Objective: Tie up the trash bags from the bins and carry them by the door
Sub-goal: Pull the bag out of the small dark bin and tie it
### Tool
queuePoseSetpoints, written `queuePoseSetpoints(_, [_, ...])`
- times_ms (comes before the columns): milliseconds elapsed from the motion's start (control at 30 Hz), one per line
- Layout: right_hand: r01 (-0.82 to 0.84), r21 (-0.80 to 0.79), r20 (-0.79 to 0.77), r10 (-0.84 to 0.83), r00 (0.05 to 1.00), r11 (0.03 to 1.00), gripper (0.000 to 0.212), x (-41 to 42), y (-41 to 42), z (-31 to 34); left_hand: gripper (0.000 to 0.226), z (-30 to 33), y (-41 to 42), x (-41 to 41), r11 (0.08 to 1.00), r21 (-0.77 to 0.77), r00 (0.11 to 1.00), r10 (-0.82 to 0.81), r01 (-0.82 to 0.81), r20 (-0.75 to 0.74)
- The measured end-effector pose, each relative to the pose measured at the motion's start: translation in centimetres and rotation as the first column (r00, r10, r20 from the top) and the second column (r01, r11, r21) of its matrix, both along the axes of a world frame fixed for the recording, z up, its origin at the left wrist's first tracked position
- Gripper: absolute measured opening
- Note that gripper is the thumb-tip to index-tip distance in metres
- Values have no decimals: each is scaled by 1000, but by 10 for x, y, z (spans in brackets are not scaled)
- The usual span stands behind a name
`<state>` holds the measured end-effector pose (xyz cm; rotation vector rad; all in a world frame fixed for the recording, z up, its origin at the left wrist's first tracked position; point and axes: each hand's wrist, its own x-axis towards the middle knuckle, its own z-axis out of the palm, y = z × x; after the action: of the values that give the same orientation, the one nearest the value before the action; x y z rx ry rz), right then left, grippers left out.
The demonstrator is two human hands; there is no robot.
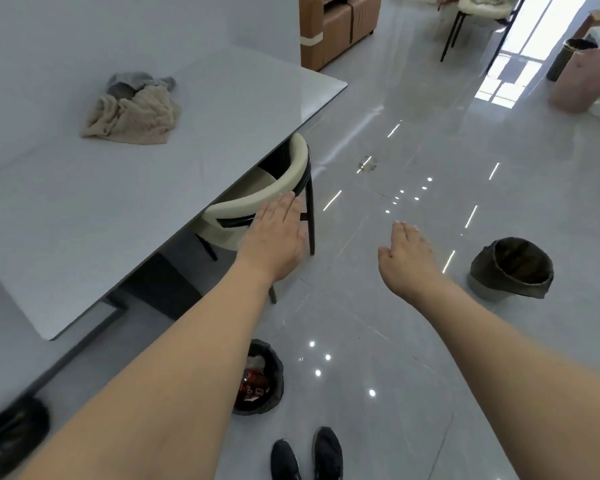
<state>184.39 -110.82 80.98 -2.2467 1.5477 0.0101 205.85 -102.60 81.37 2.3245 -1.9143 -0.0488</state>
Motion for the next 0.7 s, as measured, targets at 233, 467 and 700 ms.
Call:
queuePoseSetpoints(233, [-348, -18, 57, 348, 936, 938, 55, 117, 44, -11, 59, -16, 108, 83, 942, 60, 943, 332, -331, -11])
queuePoseSetpoints(467, [-673, -28, 64, 673, 737, 739, 58, 226, 132, -19, 58, -23, 242, 138, 775, 73, 777, 630, -628, -9])
queuePoseSetpoints(700, [-727, 30, 35, 726, 687, 686, 58, 255, 163, -46, 58, -50, 280, 144, 722, 78, 721, 691, -688, -38])
